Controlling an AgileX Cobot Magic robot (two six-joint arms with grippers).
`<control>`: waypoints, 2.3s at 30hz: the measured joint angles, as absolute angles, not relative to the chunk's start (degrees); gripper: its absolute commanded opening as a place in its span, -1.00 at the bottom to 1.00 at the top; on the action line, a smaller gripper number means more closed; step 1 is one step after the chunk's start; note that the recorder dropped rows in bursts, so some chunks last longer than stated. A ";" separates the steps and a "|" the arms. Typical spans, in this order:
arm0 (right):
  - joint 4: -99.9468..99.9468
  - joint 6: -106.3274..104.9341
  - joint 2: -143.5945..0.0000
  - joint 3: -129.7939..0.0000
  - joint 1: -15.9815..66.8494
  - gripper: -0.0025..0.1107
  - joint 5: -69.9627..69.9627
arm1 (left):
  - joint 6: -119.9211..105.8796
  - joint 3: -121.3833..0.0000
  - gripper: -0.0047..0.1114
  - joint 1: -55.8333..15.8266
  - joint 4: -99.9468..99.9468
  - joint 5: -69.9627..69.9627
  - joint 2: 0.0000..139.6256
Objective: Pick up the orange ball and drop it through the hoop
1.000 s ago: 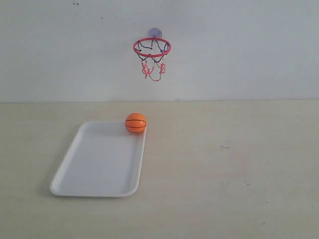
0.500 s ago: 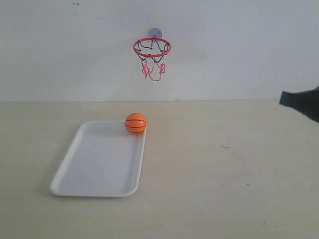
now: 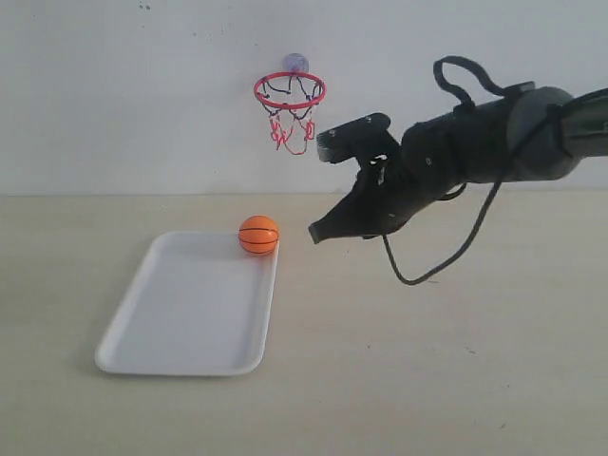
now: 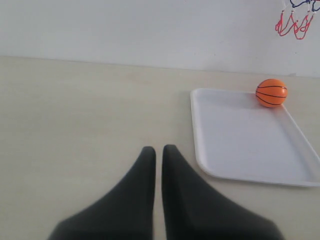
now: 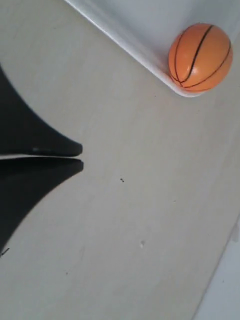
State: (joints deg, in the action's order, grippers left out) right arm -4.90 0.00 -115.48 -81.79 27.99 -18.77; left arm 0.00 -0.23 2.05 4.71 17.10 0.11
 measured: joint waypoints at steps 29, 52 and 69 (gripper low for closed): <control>52.02 -48.28 -135.71 -113.62 17.63 0.45 -53.52 | 0.00 -0.23 -0.85 2.05 4.71 17.10 0.11; 28.31 -23.30 -136.07 -114.03 30.00 0.45 -30.48 | 0.00 -0.23 -0.85 2.05 4.71 17.10 0.11; 29.57 -26.26 -139.02 -114.03 30.00 0.45 -25.26 | 0.00 -0.23 -0.85 2.05 4.71 17.10 0.11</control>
